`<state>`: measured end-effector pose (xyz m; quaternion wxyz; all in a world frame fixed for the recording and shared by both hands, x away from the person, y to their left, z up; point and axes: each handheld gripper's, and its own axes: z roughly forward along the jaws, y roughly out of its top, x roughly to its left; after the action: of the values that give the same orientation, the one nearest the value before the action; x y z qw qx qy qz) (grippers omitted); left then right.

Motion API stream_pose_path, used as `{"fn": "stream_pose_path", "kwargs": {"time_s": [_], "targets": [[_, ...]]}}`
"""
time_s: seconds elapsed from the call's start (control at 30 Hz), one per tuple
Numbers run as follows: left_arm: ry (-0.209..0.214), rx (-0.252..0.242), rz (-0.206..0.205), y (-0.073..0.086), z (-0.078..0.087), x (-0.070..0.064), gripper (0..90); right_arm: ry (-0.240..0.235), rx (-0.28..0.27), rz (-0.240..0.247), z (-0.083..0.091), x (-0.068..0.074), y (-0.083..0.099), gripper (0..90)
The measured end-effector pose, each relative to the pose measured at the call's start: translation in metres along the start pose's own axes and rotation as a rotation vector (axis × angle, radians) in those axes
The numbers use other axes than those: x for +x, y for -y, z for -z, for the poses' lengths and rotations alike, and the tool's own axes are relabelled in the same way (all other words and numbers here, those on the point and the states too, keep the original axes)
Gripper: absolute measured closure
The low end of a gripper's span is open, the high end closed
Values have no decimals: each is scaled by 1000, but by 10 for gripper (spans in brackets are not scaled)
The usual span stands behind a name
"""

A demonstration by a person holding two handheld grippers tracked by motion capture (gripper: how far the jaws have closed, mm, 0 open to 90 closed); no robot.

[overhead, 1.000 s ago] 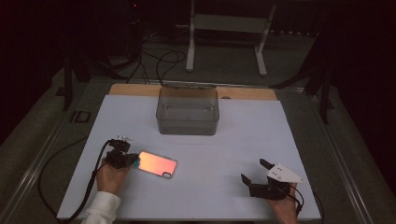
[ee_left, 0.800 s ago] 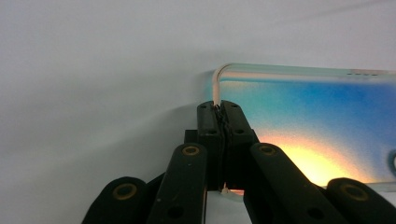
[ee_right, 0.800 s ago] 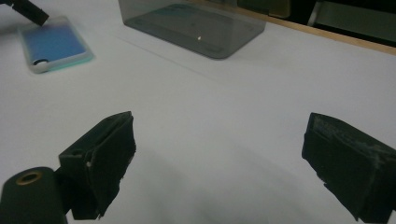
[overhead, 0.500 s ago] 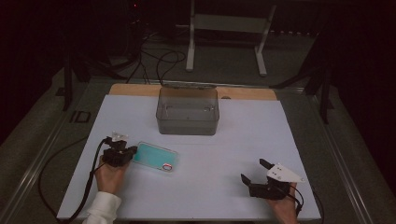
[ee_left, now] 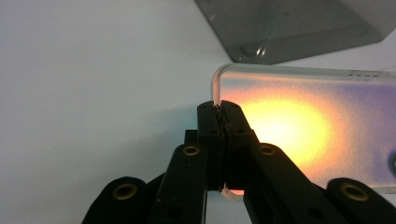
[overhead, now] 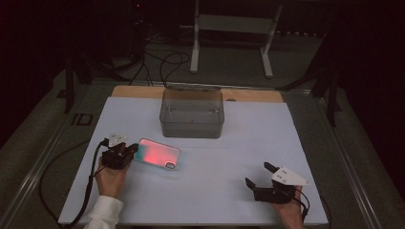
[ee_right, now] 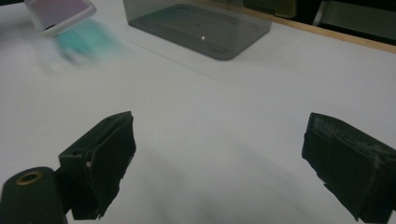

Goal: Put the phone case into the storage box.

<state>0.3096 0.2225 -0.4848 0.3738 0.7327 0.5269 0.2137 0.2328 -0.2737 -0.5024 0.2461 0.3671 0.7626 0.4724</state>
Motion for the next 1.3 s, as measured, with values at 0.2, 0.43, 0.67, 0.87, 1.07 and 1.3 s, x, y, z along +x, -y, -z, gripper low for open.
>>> {"fn": "stream_pose_path", "kwargs": {"time_s": [0.2, 0.43, 0.67, 0.87, 1.07, 1.3], "targets": [[0, -41, -21, -1, 5, -3, 891, -5, -1, -3, -2, 0, -1, 95], [3, -77, -50, -1, 9, -6, 891, -6, -3, -18, -1, -3, -2, 95], [-3, -97, -65, -1, 12, -7, 890, -20, -15, -29, -1, -3, -4, 95], [6, -125, -78, -2, 14, -7, 891, -46, -30, -48, -1, -2, -10, 95], [4, -144, -93, -2, 18, -8, 890, -66, -32, -26, -2, -3, -24, 95], [8, -153, -104, -3, 19, -9, 891, -115, -6, -22, -8, -9, -47, 95]]}}
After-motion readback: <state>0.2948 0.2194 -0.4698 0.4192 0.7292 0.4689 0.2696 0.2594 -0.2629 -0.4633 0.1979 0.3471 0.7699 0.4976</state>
